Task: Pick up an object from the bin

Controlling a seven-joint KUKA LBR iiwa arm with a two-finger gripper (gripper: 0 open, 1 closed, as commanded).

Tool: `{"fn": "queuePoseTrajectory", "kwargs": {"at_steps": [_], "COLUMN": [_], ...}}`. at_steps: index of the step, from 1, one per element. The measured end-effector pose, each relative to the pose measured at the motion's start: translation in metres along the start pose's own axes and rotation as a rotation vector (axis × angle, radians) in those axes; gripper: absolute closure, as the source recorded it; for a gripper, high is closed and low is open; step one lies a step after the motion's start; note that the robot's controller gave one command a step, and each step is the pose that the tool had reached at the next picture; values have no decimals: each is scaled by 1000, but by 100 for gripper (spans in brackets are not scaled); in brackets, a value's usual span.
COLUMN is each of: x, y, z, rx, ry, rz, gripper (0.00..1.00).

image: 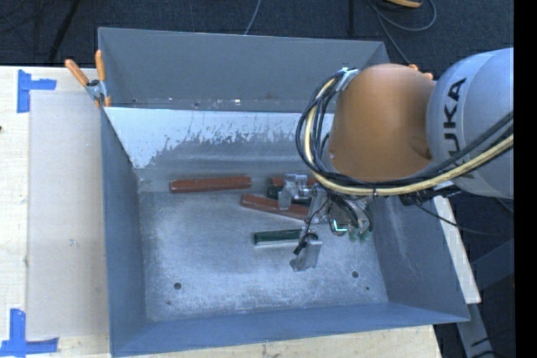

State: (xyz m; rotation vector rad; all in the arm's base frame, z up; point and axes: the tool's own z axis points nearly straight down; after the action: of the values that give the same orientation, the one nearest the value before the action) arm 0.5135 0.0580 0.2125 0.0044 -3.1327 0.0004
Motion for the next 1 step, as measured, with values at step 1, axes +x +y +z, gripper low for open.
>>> {"fn": "queuePoseTrajectory", "kwargs": {"at_steps": [1], "x": [-42], "y": [-50], "z": [144], "rx": [-2], "ry": [-18], "rz": [40], "gripper": [0]}}
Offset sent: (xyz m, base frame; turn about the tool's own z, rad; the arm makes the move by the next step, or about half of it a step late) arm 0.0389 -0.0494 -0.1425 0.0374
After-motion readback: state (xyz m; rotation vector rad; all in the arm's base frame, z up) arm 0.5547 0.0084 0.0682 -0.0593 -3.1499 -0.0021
